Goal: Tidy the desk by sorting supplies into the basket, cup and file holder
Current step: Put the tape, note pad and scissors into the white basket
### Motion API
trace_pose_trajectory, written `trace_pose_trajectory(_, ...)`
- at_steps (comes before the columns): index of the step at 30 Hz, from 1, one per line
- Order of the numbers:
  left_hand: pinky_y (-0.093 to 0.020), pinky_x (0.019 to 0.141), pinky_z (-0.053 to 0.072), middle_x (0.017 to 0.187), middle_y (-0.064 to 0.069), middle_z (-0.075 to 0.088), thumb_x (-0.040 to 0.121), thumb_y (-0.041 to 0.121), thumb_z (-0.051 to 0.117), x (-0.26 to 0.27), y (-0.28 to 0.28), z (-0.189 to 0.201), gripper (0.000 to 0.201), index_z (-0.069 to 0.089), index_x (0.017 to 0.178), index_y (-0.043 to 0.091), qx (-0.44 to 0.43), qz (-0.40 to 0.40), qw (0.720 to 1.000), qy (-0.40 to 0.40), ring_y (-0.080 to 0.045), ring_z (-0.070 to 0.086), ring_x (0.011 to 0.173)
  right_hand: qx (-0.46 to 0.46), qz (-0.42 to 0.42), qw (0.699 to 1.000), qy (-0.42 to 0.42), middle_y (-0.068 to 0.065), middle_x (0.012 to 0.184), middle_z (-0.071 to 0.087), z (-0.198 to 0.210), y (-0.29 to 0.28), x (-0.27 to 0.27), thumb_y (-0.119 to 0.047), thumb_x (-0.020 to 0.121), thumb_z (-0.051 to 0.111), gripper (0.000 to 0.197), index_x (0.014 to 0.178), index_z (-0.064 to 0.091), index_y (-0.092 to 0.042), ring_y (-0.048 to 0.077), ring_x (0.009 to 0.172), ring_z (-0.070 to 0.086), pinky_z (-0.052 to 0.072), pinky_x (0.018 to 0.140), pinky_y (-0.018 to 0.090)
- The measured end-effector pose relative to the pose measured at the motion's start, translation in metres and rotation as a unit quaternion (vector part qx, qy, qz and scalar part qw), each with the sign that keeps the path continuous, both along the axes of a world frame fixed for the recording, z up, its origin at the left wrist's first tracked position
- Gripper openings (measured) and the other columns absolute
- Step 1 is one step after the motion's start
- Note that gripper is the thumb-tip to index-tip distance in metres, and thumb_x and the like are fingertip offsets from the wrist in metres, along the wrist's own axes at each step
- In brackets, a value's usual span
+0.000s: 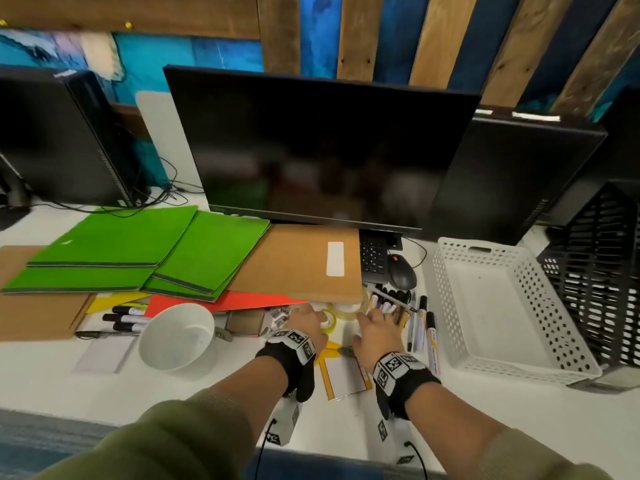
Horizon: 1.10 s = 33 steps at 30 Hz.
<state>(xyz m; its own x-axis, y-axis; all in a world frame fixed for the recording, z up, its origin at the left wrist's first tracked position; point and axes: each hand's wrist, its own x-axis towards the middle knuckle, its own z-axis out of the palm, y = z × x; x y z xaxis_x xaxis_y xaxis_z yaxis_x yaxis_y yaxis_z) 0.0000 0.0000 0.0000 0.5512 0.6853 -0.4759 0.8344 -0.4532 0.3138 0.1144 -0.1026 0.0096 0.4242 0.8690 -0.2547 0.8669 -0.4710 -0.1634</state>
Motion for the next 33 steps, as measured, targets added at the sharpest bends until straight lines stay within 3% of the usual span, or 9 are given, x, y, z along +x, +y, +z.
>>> trace_pose_trajectory(4,-0.04,0.115,0.027,0.153,-0.006,0.021,0.093,0.027,0.047,0.004,-0.002,0.001,0.049,0.039,0.141,0.024,0.034,-0.012,0.999,0.001,-0.028,0.021,0.141,-0.019,-0.009,1.0,-0.014,0.006,0.142,0.037,-0.009,0.01,0.002,-0.028,0.091,0.044,0.053,0.142,0.032,-0.02,0.028,0.13,0.032,0.033,0.106,0.04)
trace_pose_trajectory(8,-0.039,0.115,0.028,0.152,-0.005,0.023,0.094,0.029,0.046,0.002,0.003,-0.009,0.045,0.043,0.139,0.022,0.037,-0.023,0.999,0.016,-0.026,0.022,0.141,-0.036,-0.004,0.999,-0.033,0.005,0.147,0.029,-0.015,0.02,-0.002,-0.026,0.09,0.047,0.061,0.146,0.022,-0.026,0.031,0.135,0.024,0.027,0.108,0.043)
trace_pose_trajectory(15,-0.041,0.106,0.037,0.134,-0.012,0.039,0.093,0.019,0.047,0.004,0.01,-0.007,0.035,0.05,0.127,0.013,0.038,-0.073,0.996,0.043,-0.034,0.035,0.126,-0.006,-0.013,0.999,-0.036,0.0,0.139,0.041,-0.016,0.032,-0.006,-0.01,0.086,0.046,0.047,0.131,0.044,-0.022,0.029,0.128,0.031,0.026,0.107,0.041)
trace_pose_trajectory(20,-0.04,0.107,0.037,0.137,-0.014,0.038,0.095,0.021,0.048,0.002,0.018,-0.003,0.037,0.049,0.13,0.012,0.026,-0.089,0.995,0.037,-0.033,0.037,0.128,-0.013,-0.01,0.999,-0.049,0.001,0.131,0.05,-0.01,0.035,-0.001,0.001,0.08,0.045,0.048,0.122,0.05,-0.021,0.029,0.125,0.034,0.024,0.105,0.041)
trace_pose_trajectory(25,-0.038,0.103,0.041,0.142,-0.016,0.037,0.096,0.023,0.044,-0.006,0.02,-0.001,0.039,0.046,0.132,0.008,0.024,-0.08,0.997,-0.001,-0.033,0.043,0.127,0.002,-0.003,0.999,-0.05,0.001,0.114,0.064,-0.005,0.033,0.005,-0.001,0.079,0.046,0.042,0.114,0.053,-0.024,0.027,0.117,0.038,0.027,0.098,0.039)
trace_pose_trajectory(30,-0.031,0.099,0.04,0.134,-0.012,0.041,0.094,0.03,0.048,-0.009,0.016,-0.005,0.015,0.049,0.105,0.021,0.038,-0.072,0.996,-0.046,-0.028,0.046,0.123,0.044,0.013,0.999,-0.022,-0.001,0.116,0.062,0.002,0.019,0.009,0.002,0.081,0.042,0.043,0.112,0.054,-0.026,0.025,0.117,0.04,0.026,0.097,0.037)
trace_pose_trajectory(33,-0.031,0.097,0.039,0.13,-0.011,0.041,0.095,0.029,0.048,-0.006,0.014,-0.006,0.029,0.052,0.119,0.013,0.052,-0.071,0.994,-0.067,-0.029,0.045,0.12,0.061,0.017,0.998,-0.008,-0.001,0.117,0.061,0.006,0.008,0.015,0.001,0.084,0.042,0.04,0.111,0.055,-0.026,0.025,0.114,0.042,0.026,0.094,0.036)
